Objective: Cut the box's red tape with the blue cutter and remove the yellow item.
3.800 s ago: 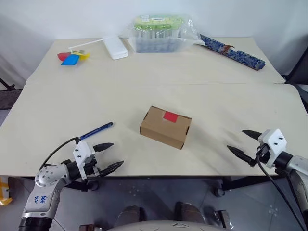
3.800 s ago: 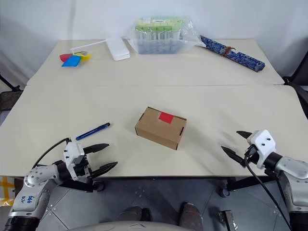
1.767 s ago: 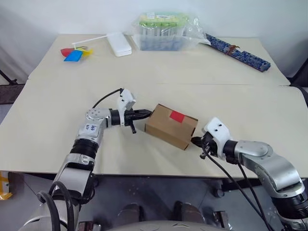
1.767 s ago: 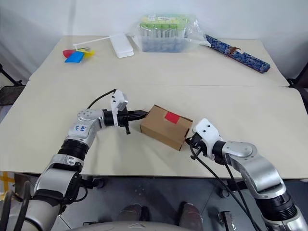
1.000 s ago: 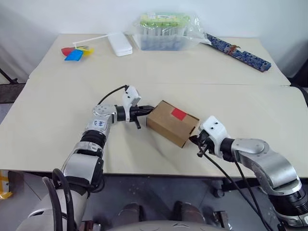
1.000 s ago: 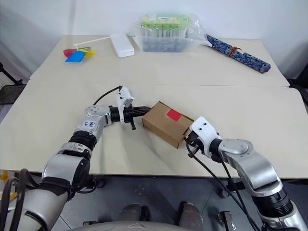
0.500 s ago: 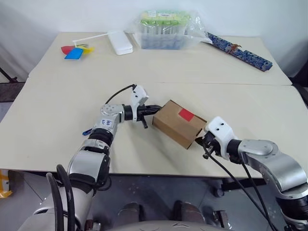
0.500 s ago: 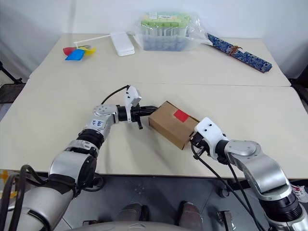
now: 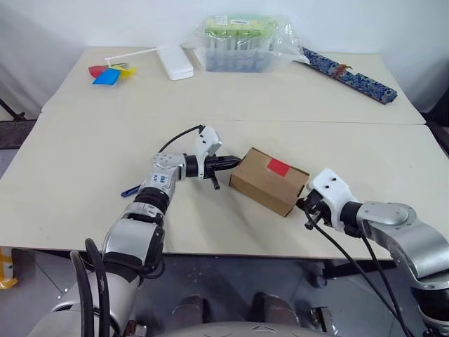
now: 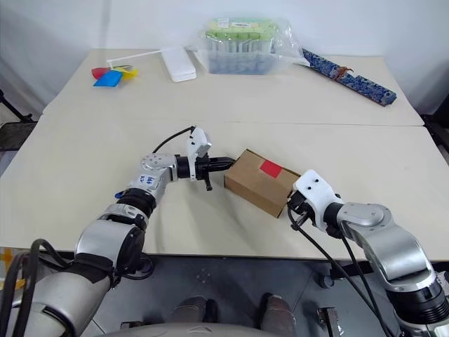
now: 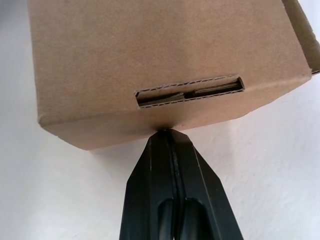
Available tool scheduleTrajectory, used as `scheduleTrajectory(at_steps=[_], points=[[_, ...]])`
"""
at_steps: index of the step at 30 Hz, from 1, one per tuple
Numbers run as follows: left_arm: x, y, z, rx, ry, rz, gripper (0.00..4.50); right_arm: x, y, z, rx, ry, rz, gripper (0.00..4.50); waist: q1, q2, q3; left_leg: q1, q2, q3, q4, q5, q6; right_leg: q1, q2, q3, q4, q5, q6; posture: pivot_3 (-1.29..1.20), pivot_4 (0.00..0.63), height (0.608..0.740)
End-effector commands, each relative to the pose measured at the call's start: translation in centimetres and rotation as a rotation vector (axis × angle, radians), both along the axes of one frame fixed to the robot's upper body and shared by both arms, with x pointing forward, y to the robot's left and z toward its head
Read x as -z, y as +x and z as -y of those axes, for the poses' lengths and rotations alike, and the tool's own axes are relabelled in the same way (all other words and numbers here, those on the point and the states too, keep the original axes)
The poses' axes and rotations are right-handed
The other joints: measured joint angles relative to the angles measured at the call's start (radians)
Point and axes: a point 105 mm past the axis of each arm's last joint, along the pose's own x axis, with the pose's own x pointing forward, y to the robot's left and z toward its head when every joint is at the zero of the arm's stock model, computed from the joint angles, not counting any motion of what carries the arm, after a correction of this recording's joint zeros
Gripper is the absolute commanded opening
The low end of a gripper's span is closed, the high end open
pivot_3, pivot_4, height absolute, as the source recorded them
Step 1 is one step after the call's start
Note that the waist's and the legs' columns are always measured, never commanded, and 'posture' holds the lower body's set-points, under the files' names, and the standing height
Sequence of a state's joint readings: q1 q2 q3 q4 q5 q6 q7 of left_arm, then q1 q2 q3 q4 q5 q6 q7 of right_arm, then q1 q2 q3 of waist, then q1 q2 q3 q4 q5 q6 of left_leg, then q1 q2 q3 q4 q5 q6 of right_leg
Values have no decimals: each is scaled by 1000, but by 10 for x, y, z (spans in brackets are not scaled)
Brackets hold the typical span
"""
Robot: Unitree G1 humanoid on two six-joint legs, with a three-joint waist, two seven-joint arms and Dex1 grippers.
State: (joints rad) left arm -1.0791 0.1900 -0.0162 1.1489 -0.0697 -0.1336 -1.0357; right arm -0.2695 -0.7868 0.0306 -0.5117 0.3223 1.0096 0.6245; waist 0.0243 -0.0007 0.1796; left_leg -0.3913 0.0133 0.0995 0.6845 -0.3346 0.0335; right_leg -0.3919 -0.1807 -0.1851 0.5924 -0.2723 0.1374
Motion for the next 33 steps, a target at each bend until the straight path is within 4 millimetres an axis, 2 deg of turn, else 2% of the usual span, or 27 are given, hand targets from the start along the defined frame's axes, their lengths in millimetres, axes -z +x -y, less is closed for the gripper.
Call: scheduleTrajectory(at_steps=[1, 7, 13, 19, 24, 28, 33], points=[[13, -17, 32, 135, 56, -19, 23, -22, -7, -23, -132, 41, 89, 0, 0, 0, 0, 0, 0, 0, 0, 0, 0, 0, 0, 0, 0, 0, 0, 0, 150, 740], [12, -16, 37, 126, 46, -11, 23, -21, -11, -31, -162, 63, 80, 0, 0, 0, 0, 0, 0, 0, 0, 0, 0, 0, 0, 0, 0, 0, 0, 0, 150, 740], [12, -14, 38, 106, 47, -4, 23, -21, -10, -30, -163, 58, 85, 0, -1, -1, 0, 0, 0, 0, 0, 0, 0, 0, 0, 0, 0, 0, 0, 0, 150, 740], [2, -7, 29, 75, 40, 14, 23, -30, -12, -19, -138, 21, 121, 0, -1, -1, 0, 0, 0, 0, 0, 0, 0, 0, 0, 0, 0, 0, 0, 0, 150, 740], [-16, 1, 14, 51, 32, 46, 23, -42, -16, -1, -92, -31, 147, 0, 0, -1, 0, 0, 0, 0, 0, 0, 0, -1, 0, 0, 0, 0, 0, 0, 150, 740], [-26, 4, 9, 41, 23, 63, 23, -45, -20, 12, -62, -59, 141, 0, 1, -2, 0, -1, 0, 0, 0, 0, 0, -1, 0, 0, 0, 0, 0, 0, 150, 740], [-28, 4, 7, 46, 22, 53, 23, -39, -25, 23, -51, -62, 95, 0, -1, -2, 0, 0, 0, 0, 0, 0, 0, -1, 0, 0, 0, 0, 0, 0, 150, 740]])
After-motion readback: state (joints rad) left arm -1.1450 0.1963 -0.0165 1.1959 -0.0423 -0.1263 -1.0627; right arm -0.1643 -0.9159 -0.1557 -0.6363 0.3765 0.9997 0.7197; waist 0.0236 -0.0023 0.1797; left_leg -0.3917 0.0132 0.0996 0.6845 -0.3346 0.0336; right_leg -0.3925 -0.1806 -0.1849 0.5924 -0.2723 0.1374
